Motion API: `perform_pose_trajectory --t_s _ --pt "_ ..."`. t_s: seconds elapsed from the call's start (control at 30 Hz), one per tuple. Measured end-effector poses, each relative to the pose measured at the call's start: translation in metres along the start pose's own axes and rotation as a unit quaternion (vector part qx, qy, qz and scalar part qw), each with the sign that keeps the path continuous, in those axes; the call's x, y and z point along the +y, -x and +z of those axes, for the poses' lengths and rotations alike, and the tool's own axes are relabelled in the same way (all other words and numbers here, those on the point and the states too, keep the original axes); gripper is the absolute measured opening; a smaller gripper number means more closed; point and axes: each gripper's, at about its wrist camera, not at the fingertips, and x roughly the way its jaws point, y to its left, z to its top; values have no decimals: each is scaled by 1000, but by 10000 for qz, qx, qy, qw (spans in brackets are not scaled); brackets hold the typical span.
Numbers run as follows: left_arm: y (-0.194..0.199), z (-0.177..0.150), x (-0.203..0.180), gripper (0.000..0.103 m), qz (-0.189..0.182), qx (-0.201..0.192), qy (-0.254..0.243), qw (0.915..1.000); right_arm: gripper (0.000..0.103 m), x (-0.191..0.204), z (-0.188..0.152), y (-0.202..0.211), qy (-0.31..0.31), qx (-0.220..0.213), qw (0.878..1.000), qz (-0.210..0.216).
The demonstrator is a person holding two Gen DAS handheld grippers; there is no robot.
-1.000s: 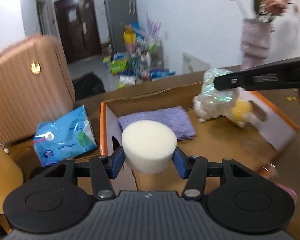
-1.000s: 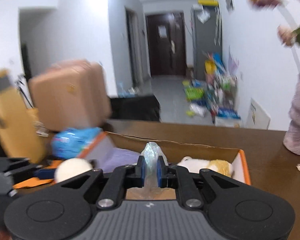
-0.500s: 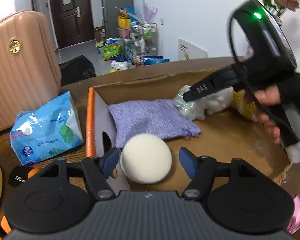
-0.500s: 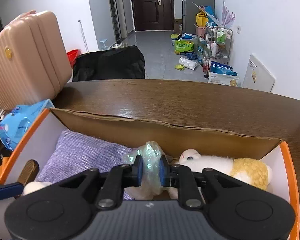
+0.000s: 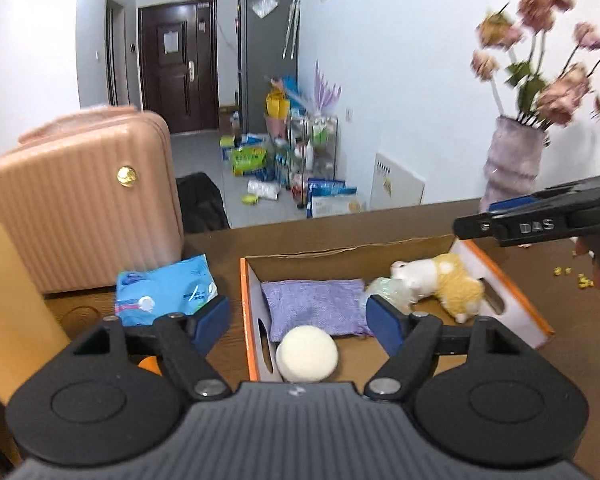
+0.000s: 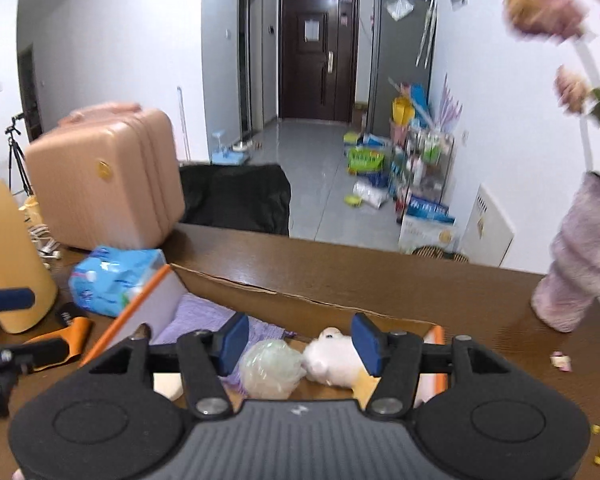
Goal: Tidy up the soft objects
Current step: 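Carry the sponge with the left tool into the box while the right tool drops the plastic bag there, then reach the left tool to the lavender fuzzy headband and close on it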
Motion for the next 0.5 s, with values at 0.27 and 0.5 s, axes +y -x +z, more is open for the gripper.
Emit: perform_pose_trajectory --t_s 0.27,0.5 --pt "122 -66 -11 86 -132 -720 244 9970 66 12 -85 135 -237 -732 9959 469" --pt "203 -184 -39 94 289 -1352 -17 9904 83 53 -222 222 -117 -1449 9889 304"
